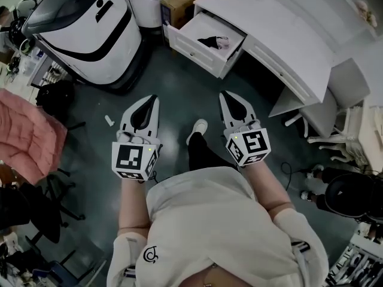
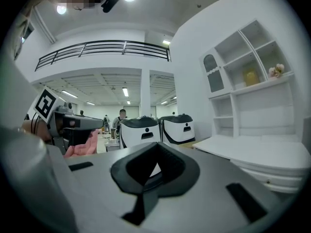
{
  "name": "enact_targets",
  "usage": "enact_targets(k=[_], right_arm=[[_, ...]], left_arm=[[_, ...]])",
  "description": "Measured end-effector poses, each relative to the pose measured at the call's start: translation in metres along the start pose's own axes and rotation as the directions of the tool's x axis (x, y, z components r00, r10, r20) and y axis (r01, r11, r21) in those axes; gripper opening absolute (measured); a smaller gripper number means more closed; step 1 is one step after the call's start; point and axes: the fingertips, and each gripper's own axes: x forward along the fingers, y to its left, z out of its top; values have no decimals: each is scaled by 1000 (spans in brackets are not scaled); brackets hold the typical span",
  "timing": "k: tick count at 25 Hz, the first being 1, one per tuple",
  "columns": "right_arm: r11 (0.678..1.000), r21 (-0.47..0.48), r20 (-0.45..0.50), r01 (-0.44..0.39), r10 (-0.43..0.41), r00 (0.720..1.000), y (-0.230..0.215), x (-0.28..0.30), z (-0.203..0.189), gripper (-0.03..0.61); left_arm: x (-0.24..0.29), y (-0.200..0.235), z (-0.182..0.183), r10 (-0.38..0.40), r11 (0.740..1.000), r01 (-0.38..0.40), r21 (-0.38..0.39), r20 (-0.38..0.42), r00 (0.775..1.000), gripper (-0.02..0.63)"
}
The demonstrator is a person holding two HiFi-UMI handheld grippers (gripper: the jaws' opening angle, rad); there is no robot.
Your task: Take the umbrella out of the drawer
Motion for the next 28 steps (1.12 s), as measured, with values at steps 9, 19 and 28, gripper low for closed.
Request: enact_targets(k=[9,19,28], right_arm=[[1000,-8,26,30,-29,999,-101,133,30,6],[986,37,15,164,-165,986,-199,182,26,6],[944,74,2,321,-322,947,-264,198,4,6]], left_arm=[[171,49,23,-52,999,52,9,-5,999,12],[304,44,10,-194,977,203,61,-133,972,12],[419,35,-15,-389,918,397,13,-172,905,13]])
